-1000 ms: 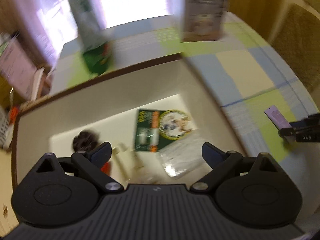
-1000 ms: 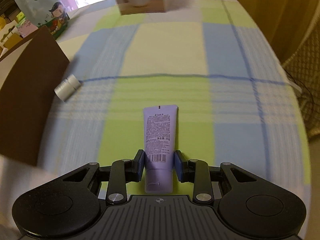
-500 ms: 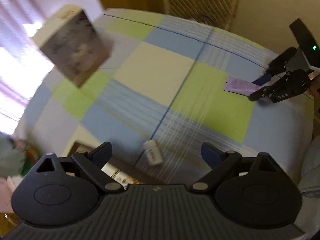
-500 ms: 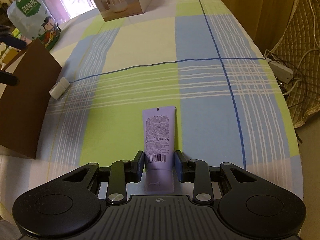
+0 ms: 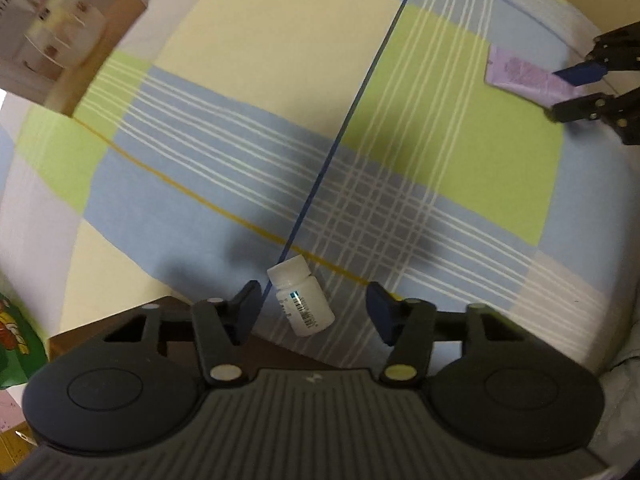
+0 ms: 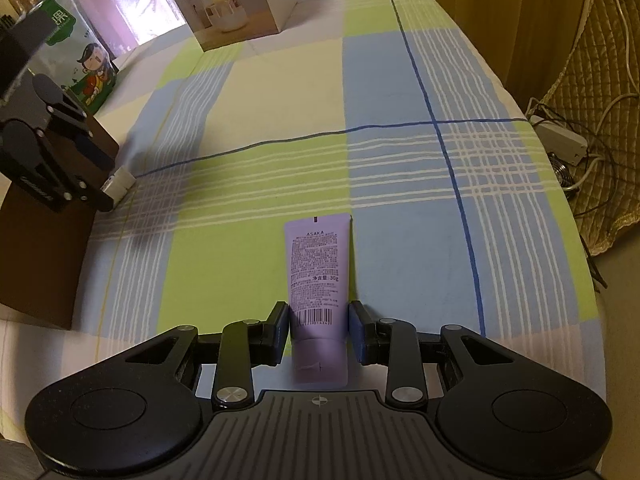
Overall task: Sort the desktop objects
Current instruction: 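Grasp the lilac tube with the right tool while the left tool grasps the white bottle, then lift and carry the lilac tube and white bottle over the box with both tools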
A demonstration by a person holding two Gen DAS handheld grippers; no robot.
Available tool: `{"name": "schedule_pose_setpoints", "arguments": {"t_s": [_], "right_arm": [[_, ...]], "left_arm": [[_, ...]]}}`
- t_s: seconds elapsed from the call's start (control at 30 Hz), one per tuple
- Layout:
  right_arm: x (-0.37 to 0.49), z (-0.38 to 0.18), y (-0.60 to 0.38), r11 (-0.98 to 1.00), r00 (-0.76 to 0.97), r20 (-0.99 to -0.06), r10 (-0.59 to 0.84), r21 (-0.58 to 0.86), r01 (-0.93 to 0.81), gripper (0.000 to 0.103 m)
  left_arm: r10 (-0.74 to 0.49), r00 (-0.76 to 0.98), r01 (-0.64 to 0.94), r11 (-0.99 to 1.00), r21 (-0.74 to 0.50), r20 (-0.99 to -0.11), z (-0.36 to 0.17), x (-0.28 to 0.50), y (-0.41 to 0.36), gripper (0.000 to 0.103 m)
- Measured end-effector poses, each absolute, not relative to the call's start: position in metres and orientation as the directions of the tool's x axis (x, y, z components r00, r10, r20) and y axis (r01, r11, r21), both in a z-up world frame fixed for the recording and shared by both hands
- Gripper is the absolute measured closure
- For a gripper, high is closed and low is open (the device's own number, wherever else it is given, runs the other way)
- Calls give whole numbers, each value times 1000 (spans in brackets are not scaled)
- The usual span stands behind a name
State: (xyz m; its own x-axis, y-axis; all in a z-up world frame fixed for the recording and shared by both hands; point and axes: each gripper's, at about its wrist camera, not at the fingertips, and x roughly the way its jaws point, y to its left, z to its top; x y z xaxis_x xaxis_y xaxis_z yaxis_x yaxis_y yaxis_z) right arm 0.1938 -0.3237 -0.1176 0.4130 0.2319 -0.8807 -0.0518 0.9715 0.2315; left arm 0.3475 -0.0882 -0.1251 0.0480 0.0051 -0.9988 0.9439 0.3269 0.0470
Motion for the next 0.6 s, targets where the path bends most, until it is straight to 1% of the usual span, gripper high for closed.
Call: {"name": "schedule_pose_setpoints", "arguments": {"t_s": [0.07, 0.2, 0.3, 0.6], "right_arm": [[195, -118, -324, 972, 414, -881, 230, 230, -51, 69], [196, -118, -323, 972, 414, -881, 228, 227, -53, 69], [197, -118, -323, 973, 413, -882, 226, 222, -59, 69], [199, -118, -319, 979, 409, -889, 205, 187, -85, 69]], "left_arm": [[22, 39, 938, 345, 44, -999, -133, 351, -88, 66], [59, 33, 930, 364, 52, -998, -147, 353, -85, 80], [50, 19, 928, 371, 36, -999, -147, 353, -82, 80], [48, 38, 933, 357, 53, -998, -145, 344, -73, 80]]}}
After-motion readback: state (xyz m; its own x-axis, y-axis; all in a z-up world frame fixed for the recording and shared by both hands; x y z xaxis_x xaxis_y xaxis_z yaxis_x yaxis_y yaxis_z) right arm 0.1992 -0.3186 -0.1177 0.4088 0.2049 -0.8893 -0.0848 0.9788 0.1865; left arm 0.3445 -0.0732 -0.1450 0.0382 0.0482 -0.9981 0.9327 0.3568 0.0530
